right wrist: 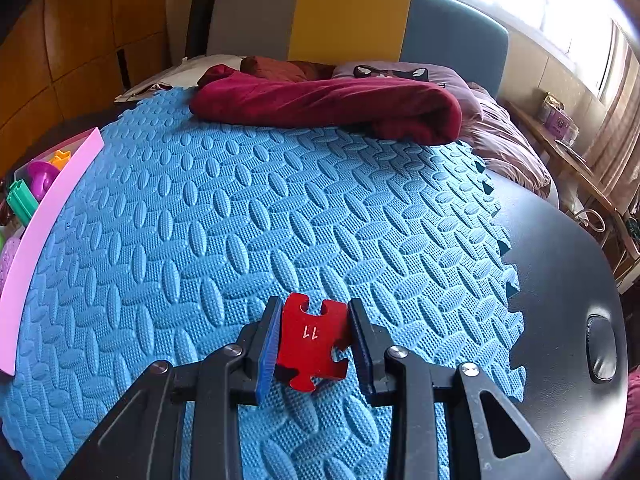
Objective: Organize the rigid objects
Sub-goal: 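Carry the orange cube blocks into the white tray and open the left tool, then carry the red puzzle piece into the white tray and open the right tool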
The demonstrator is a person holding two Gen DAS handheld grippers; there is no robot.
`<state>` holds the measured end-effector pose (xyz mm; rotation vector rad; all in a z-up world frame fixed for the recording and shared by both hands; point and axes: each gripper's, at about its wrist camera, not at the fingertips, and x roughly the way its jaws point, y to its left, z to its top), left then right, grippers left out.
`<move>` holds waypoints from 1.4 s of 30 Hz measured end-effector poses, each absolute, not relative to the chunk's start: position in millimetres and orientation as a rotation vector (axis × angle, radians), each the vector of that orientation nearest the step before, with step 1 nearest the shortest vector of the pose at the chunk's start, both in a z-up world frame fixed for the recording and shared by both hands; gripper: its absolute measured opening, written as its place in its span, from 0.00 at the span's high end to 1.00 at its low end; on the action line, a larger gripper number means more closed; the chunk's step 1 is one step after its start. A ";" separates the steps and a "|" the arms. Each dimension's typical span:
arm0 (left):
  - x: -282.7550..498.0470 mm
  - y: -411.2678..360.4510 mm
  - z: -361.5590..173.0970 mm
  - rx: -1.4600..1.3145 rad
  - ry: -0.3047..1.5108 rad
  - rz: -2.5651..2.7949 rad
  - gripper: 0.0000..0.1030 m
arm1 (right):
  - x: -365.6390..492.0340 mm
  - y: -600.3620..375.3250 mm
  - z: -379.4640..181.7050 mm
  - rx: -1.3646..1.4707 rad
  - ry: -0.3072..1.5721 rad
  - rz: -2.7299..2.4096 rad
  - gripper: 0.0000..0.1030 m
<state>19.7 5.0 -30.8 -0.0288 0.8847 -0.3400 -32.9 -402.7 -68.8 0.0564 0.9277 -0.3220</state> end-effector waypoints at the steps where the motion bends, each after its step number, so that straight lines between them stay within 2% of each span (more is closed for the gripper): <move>1: 16.5 1.8 -35.5 -0.021 0.896 -0.355 0.42 | -33.0 -403.0 -68.7 0.056 0.928 -0.322 0.69; 13: 2.2 -40.1 -49.3 -0.013 0.968 -0.504 0.42 | -32.4 -402.2 -67.8 0.042 0.930 -0.325 0.69; 28: 16.1 -57.8 -70.2 0.053 0.995 -0.478 0.41 | -32.5 -401.1 -67.2 0.028 0.932 -0.330 0.69; 32: 12.8 -60.9 -71.4 0.074 0.985 -0.480 0.34 | -32.5 -400.9 -67.3 0.022 0.933 -0.329 0.69; 38: 13.2 -58.7 -70.6 0.087 0.974 -0.458 0.32 | -32.3 -400.3 -67.4 0.021 0.934 -0.330 0.69; 42: 10.4 -55.2 -61.9 0.104 0.929 -0.423 0.23 | -32.2 -399.9 -67.5 0.020 0.934 -0.330 0.69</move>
